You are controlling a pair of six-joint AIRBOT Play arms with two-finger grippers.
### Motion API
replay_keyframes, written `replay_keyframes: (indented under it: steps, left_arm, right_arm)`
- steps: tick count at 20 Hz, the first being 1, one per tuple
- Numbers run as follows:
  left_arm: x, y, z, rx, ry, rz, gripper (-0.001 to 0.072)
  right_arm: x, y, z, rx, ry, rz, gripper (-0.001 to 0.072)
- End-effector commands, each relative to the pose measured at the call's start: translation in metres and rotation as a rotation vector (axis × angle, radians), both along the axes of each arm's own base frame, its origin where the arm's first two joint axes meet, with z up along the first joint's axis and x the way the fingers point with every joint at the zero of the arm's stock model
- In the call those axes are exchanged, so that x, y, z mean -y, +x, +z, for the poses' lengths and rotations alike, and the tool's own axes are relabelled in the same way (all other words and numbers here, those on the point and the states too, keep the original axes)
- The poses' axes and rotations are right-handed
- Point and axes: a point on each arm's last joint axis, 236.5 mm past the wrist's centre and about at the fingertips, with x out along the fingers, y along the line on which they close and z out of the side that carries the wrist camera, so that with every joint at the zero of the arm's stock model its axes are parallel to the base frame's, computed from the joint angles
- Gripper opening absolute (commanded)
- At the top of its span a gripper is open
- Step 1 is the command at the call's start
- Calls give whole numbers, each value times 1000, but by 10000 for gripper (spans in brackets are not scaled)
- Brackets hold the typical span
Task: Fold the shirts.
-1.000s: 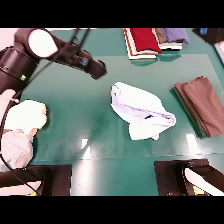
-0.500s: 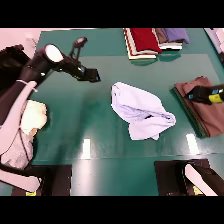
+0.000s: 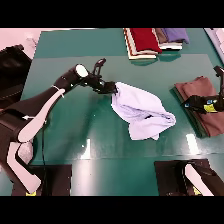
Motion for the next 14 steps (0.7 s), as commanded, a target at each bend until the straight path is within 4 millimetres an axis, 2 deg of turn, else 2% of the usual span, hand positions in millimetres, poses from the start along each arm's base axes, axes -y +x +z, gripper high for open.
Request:
replay_keyframes:
  steps: [1,2,3,4,5,7,10,12,13,14]
  left_arm:
    - [21,1,-5,32,-21,12,541]
    - [21,4,-5,42,-21,20,540]
    - [18,8,-5,54,-14,25,436]
    - [13,11,-3,53,-13,28,162]
    - [6,15,0,47,-11,27,23]
    - [-15,26,16,46,-3,24,24]
    - [-67,53,56,149,76,48,24]
    - [-103,64,87,226,121,85,24]
    - [-116,66,98,244,136,97,24]
    - [-127,66,106,257,149,101,25]
  right_arm:
    - [0,-1,-1,0,2,-3,361]
    - [0,-1,-1,0,2,-2,361]
    - [0,-2,-1,-4,1,-1,361]
    - [-1,-3,-1,-9,2,2,361]
    - [-1,-5,-2,-14,2,5,361]
    - [1,-9,-5,-34,-10,10,361]
    - [2,-16,-12,-67,-17,16,361]
    - [-4,-22,-27,-99,13,14,365]
    - [-11,-24,-37,-111,48,7,382]
    - [-21,-24,-47,-111,96,0,471]
